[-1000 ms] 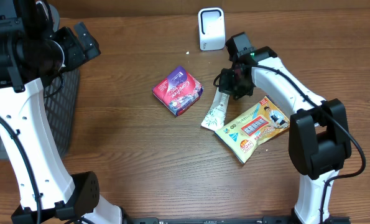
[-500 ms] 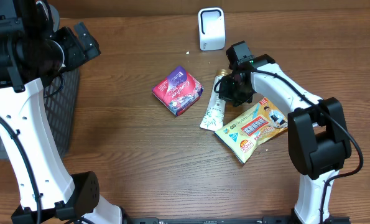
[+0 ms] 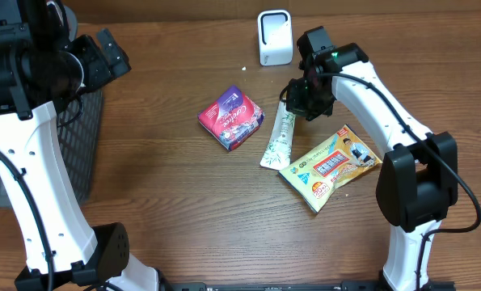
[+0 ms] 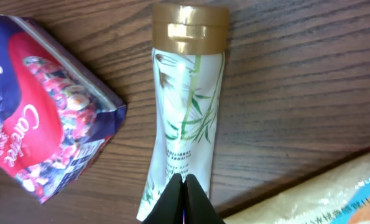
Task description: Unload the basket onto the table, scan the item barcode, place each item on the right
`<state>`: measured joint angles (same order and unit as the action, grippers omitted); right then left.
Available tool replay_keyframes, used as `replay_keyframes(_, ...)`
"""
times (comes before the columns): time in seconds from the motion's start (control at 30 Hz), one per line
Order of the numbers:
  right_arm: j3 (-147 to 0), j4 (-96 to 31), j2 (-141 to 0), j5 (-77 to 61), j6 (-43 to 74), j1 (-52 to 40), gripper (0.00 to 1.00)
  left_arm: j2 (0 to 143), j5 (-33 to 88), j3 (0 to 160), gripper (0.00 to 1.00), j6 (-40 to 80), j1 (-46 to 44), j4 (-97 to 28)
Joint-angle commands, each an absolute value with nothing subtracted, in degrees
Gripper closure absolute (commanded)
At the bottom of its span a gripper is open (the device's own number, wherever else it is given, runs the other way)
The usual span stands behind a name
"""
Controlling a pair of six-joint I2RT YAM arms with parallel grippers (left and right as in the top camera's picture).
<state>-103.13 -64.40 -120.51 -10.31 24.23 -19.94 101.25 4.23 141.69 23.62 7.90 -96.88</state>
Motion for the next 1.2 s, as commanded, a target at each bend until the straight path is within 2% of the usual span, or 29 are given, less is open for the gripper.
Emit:
replay_keyframes(0.0,-99.8,-62.4,-120.4,-11.2,24.0,-20.3,0.96,101.3,3.9,141.5,0.00,23.8,7.9,-96.8)
replay_keyframes(0.2,-93.8,-55.4,-120.5,-16.8,24.0,-20.7,0.96,101.3,3.9,141.5,0.00,23.8,7.9,-96.8)
replay_keyframes(0.53,-89.2,-49.9,-120.6,-16.6,24.0,-20.7,0.96,101.3,3.9,141.5,0.00,23.8,7.9,-96.8)
replay_keyframes(0.97,-89.3,-49.8,-122.2,-15.1,24.2,-20.9,0.96,101.3,3.9,141.5,0.00,23.8,7.9,-96.8)
replay_keyframes(1.17,-96.6,-57.8,-119.8,-15.1,23.9,-19.9,0.96,101.3,3.9,141.5,0.01,23.8,7.9,-96.8)
